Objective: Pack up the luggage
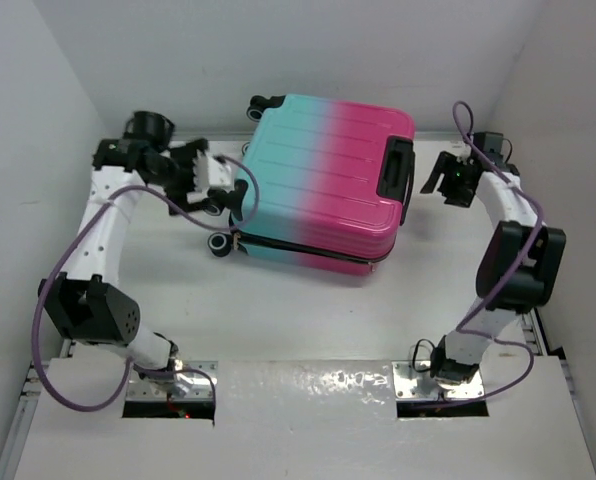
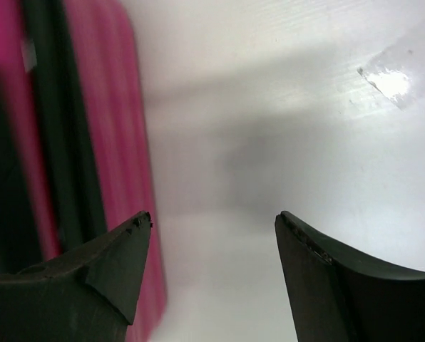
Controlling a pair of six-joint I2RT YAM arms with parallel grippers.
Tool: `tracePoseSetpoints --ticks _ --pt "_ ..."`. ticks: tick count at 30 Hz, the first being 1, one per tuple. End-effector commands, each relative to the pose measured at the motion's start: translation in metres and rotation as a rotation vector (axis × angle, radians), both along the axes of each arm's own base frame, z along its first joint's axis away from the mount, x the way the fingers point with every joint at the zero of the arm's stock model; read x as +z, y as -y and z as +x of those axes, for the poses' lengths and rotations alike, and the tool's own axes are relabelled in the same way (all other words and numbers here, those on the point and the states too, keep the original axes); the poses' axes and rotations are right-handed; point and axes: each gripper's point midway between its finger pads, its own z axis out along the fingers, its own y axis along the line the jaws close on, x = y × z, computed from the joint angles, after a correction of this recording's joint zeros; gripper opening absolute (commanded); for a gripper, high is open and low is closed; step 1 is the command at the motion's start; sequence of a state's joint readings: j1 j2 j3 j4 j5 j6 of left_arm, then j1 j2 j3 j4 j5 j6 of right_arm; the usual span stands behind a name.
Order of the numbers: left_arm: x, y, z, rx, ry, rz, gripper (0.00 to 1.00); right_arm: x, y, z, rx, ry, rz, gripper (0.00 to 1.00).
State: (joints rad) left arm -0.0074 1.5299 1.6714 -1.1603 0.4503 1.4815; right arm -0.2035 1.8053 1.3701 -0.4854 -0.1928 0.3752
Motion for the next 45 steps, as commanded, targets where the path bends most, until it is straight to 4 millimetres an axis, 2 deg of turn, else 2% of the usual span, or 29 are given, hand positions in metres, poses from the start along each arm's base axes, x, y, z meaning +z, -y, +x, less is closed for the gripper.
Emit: tracePoseSetpoints --ticks 1,2,4,5,7,9,10,12,14,15,16,20,22,24,25,26,29,30,31,32,33,35,36,38,39,40,42,44,45 --pt "-0.023 0.027 -0.042 -0.173 -0.136 0.005 1.00 0.037 -0.019 -0.020 0.145 0.089 -0.027 0.70" --pt "-0.024 0.031 -0.040 -0.180 -0.140 0.001 1.00 0.031 -0.022 -0.029 0.149 0.067 -0.023 0.70" --pt "-0.026 0.036 -0.036 -0.188 -0.151 -0.025 1.00 0.034 -0.026 -0.038 0.159 0.073 -0.033 0.70" --pt "-0.027 0.038 -0.033 -0.192 -0.156 -0.029 1.00 0.025 -0.028 -0.048 0.160 0.052 -0.027 0.70" --pt "-0.027 0.042 -0.016 -0.163 -0.167 -0.058 1.00 0.029 -0.035 -0.054 0.164 0.079 -0.017 0.70" --pt "-0.027 0.042 0.001 -0.140 -0.165 -0.061 1.00 0.018 -0.039 -0.064 0.167 0.065 -0.006 0.70" --pt "-0.027 0.043 0.005 -0.147 -0.160 -0.062 1.00 0.020 -0.045 -0.068 0.174 0.073 0.003 0.70" --pt "-0.031 0.052 0.009 -0.184 -0.160 -0.092 1.00 0.009 -0.055 -0.078 0.204 0.050 0.027 0.70" --pt "-0.042 0.066 0.007 -0.229 -0.191 -0.084 1.00 0.002 -0.065 -0.088 0.239 0.030 0.033 0.70" --pt "-0.060 0.065 0.001 -0.247 -0.249 -0.047 1.00 0.000 -0.066 -0.093 0.245 0.018 0.019 0.71" --pt "-0.068 0.069 -0.003 -0.260 -0.272 -0.035 1.00 -0.003 -0.065 -0.099 0.239 0.010 -0.005 0.71" --pt "-0.097 0.057 -0.023 -0.293 -0.337 0.032 1.00 -0.004 -0.066 -0.113 0.253 -0.013 -0.010 0.74" --pt "-0.101 0.059 -0.021 -0.294 -0.322 0.026 0.98 0.001 -0.072 -0.114 0.278 0.025 0.011 0.74" --pt "-0.101 0.062 -0.015 -0.239 -0.329 -0.006 0.83 0.005 -0.081 -0.114 0.304 0.078 0.045 0.74" --pt "-0.101 0.063 -0.013 -0.215 -0.335 -0.015 0.53 -0.004 -0.085 -0.121 0.307 0.078 0.069 0.74" --pt "-0.102 0.062 -0.004 -0.177 -0.328 -0.017 0.37 0.005 -0.087 -0.111 0.271 0.144 0.082 0.73" --pt "-0.106 0.057 -0.001 -0.092 -0.355 -0.021 0.00 -0.008 -0.098 -0.102 0.237 0.141 0.109 0.69" --pt "-0.105 0.054 -0.002 -0.051 -0.365 -0.043 0.00 -0.026 -0.107 -0.099 0.257 0.077 0.080 0.68" --pt "-0.103 0.054 -0.004 -0.037 -0.362 -0.062 0.00 -0.013 -0.114 -0.078 0.272 0.100 0.047 0.68" --pt "-0.098 0.055 -0.004 0.011 -0.342 -0.101 0.00 -0.029 -0.121 -0.067 0.260 0.057 0.056 0.68" --pt "-0.088 0.053 0.000 0.035 -0.292 -0.126 0.00 -0.002 -0.127 -0.033 0.255 0.154 0.074 0.67" --pt "-0.092 0.054 -0.008 0.127 -0.323 -0.192 0.00 0.013 -0.138 -0.004 0.234 0.193 0.125 0.65" --pt "-0.090 0.052 -0.008 0.167 -0.290 -0.226 0.00 0.029 -0.142 0.025 0.235 0.224 0.123 0.65" --pt "-0.090 0.051 -0.007 0.327 -0.303 -0.317 0.00 0.043 -0.151 0.048 0.262 0.239 0.102 0.64" --pt "-0.090 0.047 -0.005 0.391 -0.292 -0.347 0.00 0.060 -0.156 0.073 0.281 0.277 0.093 0.65" --pt "-0.091 0.041 -0.001 0.442 -0.244 -0.355 0.00 0.059 -0.156 0.073 0.294 0.247 0.089 0.65" --pt "-0.091 0.037 0.001 0.547 -0.243 -0.395 0.00 0.059 -0.141 0.080 0.279 0.252 0.079 0.65" --pt "-0.091 0.020 0.009 0.730 -0.225 -0.420 0.00 0.070 -0.125 0.092 0.290 0.319 0.134 0.63" --pt "-0.095 0.017 0.007 0.790 -0.247 -0.422 0.00 0.108 -0.126 0.113 0.316 0.408 0.135 0.62"
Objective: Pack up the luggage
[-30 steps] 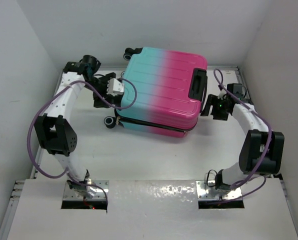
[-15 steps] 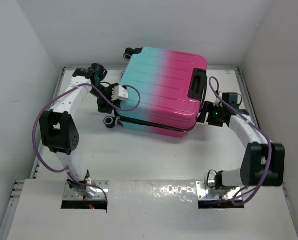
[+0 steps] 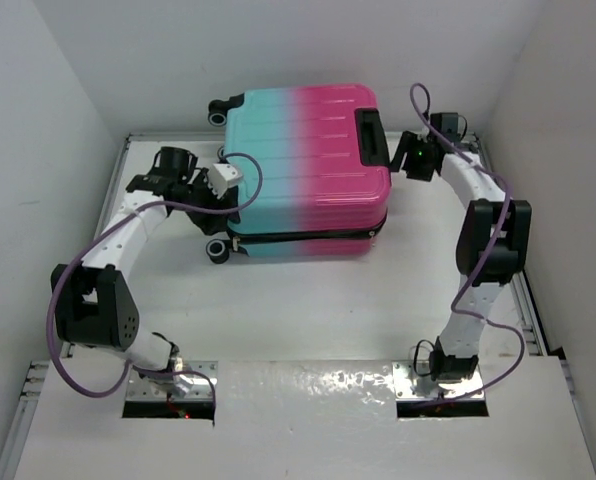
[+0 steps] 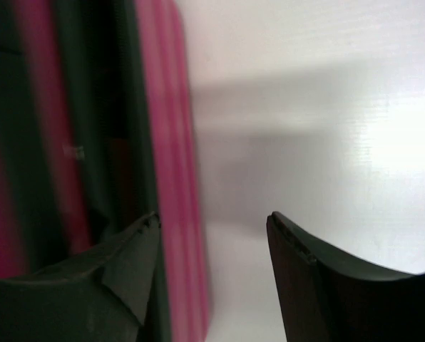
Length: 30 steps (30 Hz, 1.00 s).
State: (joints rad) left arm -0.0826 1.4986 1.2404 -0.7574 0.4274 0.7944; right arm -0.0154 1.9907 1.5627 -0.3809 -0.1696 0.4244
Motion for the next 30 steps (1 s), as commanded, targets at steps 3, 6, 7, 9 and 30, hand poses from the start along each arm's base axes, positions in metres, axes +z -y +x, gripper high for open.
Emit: tracePoseSetpoints --ticks 3,6,7,9,30 --pt "0.013 -0.018 0.024 0.459 -0.006 -0.119 0.00 0.113 -0.047 0.094 0.222 0.234 0.128 0.56" --pt "0.020 -0.020 0.028 0.502 0.003 -0.129 0.00 0.121 -0.035 0.100 0.187 0.227 0.200 0.54" --pt "0.021 -0.023 0.028 0.521 0.007 -0.124 0.00 0.141 -0.026 0.081 0.209 0.254 0.148 0.53" --pt "0.027 -0.025 0.026 0.537 0.016 -0.125 0.00 0.068 -0.007 0.029 0.210 0.118 0.013 0.56" --pt "0.013 -0.020 0.005 0.129 0.082 0.131 0.00 0.032 0.019 -0.106 0.037 0.228 -0.084 0.46"
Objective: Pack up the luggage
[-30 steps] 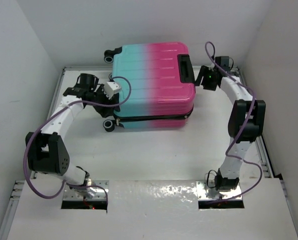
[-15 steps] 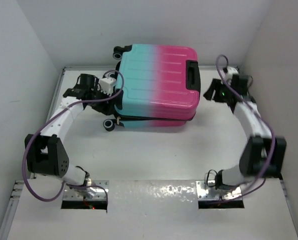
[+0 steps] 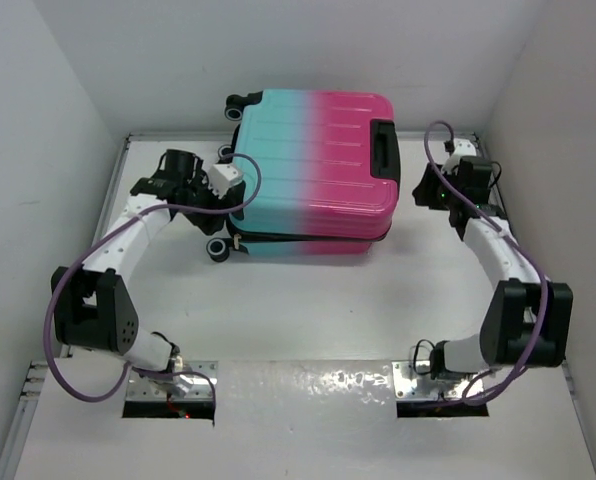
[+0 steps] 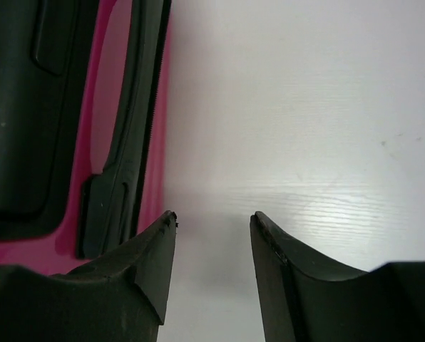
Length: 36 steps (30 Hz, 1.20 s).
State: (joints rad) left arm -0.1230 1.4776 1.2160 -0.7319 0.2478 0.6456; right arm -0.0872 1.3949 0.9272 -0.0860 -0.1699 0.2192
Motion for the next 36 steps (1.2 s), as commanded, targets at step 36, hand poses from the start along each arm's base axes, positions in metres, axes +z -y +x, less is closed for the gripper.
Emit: tracePoseSetpoints --ticks 36 --pt "0.028 -0.012 0.017 0.089 0.085 -0.061 0.00 0.010 -0.140 0.024 0.528 0.454 0.024 0.66"
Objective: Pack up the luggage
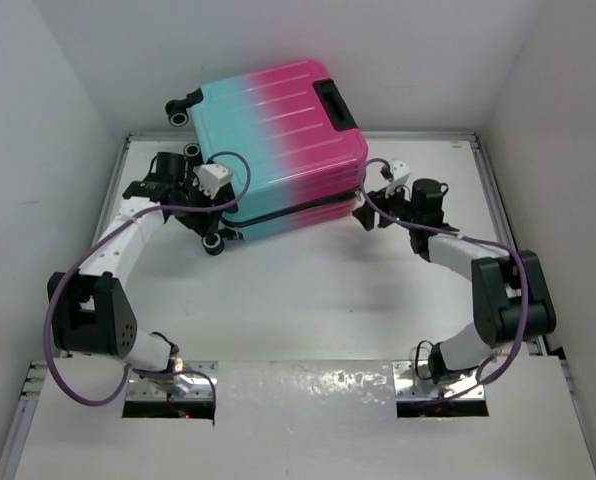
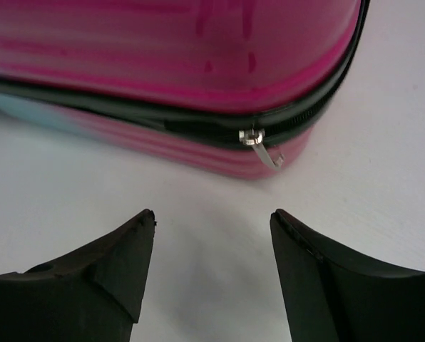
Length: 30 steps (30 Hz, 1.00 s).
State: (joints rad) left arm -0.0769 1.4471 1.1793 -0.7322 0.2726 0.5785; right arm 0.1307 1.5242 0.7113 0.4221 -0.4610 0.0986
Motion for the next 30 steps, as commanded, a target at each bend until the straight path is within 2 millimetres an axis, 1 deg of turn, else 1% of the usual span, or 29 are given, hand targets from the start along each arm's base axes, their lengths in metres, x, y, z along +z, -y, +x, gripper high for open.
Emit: tracePoseSetpoints --ticks 1,2,3,4,7,8,9,11,13,14,17,19,21,22,23,24,28,29,30 --pt "0.031 -0.001 0.026 0.005 0.113 -0.003 0.00 0.045 -0.011 0.037 -0.015 0.232 0.096 0.66" --pt "0.030 -0.001 0.026 0.005 0.109 -0.002 0.00 0.042 -0.012 0.041 -0.018 0.220 0.099 0.66" --pt "0.029 -0.001 0.026 0.006 0.104 -0.001 0.00 0.048 -0.012 0.051 -0.026 0.228 0.095 0.66" --pt "0.028 -0.002 0.027 0.008 0.104 0.002 0.00 0.032 -0.011 0.056 -0.036 0.176 0.090 0.66" --pt "0.030 -0.002 0.029 0.009 0.110 0.001 0.00 0.025 -0.013 0.065 -0.042 0.157 0.094 0.64" --pt "0.030 -0.002 0.030 0.009 0.111 0.000 0.00 0.015 -0.014 0.065 -0.036 0.132 0.095 0.63" --pt "0.033 -0.002 0.031 0.010 0.118 0.001 0.00 0.014 -0.015 0.067 -0.036 0.126 0.098 0.60" --pt "0.034 -0.003 0.033 0.007 0.122 0.009 0.00 0.007 -0.014 0.067 -0.042 0.113 0.099 0.57" --pt "0.034 -0.005 0.034 0.006 0.125 0.021 0.00 0.010 -0.016 0.068 -0.039 0.125 0.120 0.52" --pt "0.035 -0.005 0.035 0.007 0.130 0.024 0.00 0.009 -0.019 0.070 -0.029 0.119 0.128 0.51" --pt "0.035 -0.005 0.037 0.007 0.130 0.024 0.00 0.002 -0.023 0.066 -0.013 0.095 0.117 0.46" --pt "0.036 -0.005 0.038 0.006 0.135 0.024 0.00 -0.003 -0.021 0.062 -0.025 0.090 0.117 0.42" --pt "0.036 -0.005 0.039 0.004 0.136 0.027 0.00 -0.002 -0.023 0.063 -0.020 0.101 0.127 0.36" --pt "0.036 -0.006 0.039 0.004 0.138 0.029 0.00 -0.003 -0.024 0.062 -0.013 0.092 0.131 0.30" --pt "0.037 -0.006 0.040 0.005 0.138 0.030 0.00 -0.002 -0.025 0.064 -0.006 0.092 0.135 0.28" --pt "0.036 -0.006 0.040 0.005 0.136 0.030 0.00 -0.006 -0.027 0.064 0.002 0.075 0.141 0.27" --pt "0.039 -0.007 0.042 0.007 0.145 0.034 0.00 -0.006 -0.031 0.062 0.012 0.072 0.162 0.23" --pt "0.039 -0.007 0.043 0.008 0.145 0.035 0.00 -0.008 -0.031 0.061 0.013 0.068 0.162 0.19" --pt "0.040 -0.007 0.044 0.007 0.147 0.038 0.00 -0.008 -0.031 0.060 0.015 0.071 0.161 0.18"
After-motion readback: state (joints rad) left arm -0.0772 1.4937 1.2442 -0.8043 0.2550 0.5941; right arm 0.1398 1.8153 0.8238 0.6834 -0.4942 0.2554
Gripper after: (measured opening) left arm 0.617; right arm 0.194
